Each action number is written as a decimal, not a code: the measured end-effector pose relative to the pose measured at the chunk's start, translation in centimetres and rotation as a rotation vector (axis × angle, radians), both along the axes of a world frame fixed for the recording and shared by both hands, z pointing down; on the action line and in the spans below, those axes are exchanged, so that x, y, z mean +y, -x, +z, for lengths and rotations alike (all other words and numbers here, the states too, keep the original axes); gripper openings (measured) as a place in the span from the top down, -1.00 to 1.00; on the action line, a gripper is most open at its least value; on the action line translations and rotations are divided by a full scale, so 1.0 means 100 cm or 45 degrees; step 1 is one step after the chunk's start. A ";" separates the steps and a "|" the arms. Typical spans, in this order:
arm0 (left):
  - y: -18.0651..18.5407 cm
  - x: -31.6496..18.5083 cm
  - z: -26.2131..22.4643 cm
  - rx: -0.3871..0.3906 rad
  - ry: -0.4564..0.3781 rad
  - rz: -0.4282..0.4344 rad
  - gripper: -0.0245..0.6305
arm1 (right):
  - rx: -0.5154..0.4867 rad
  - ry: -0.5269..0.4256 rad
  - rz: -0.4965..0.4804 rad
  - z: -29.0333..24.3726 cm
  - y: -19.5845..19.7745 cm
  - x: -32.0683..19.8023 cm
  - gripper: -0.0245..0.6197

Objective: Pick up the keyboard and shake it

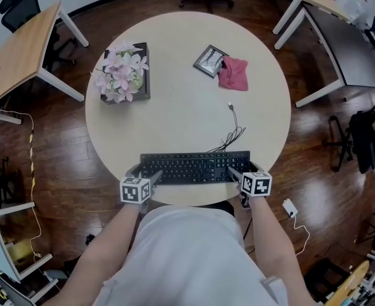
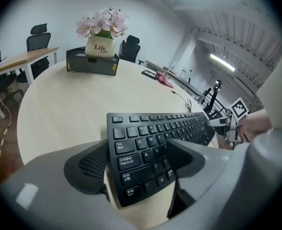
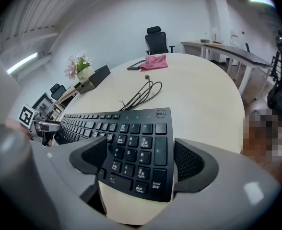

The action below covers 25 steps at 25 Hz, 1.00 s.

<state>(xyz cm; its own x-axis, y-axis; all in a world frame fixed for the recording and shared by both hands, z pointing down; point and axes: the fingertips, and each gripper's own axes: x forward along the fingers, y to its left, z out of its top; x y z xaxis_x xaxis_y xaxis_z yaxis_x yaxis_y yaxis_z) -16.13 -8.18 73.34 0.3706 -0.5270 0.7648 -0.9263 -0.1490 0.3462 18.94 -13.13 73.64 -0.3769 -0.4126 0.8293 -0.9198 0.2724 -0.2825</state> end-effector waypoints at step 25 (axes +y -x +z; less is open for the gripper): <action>-0.026 -0.068 -0.127 -0.004 -0.497 0.053 -0.21 | -0.095 -0.614 0.042 -0.127 -0.028 -0.046 -0.43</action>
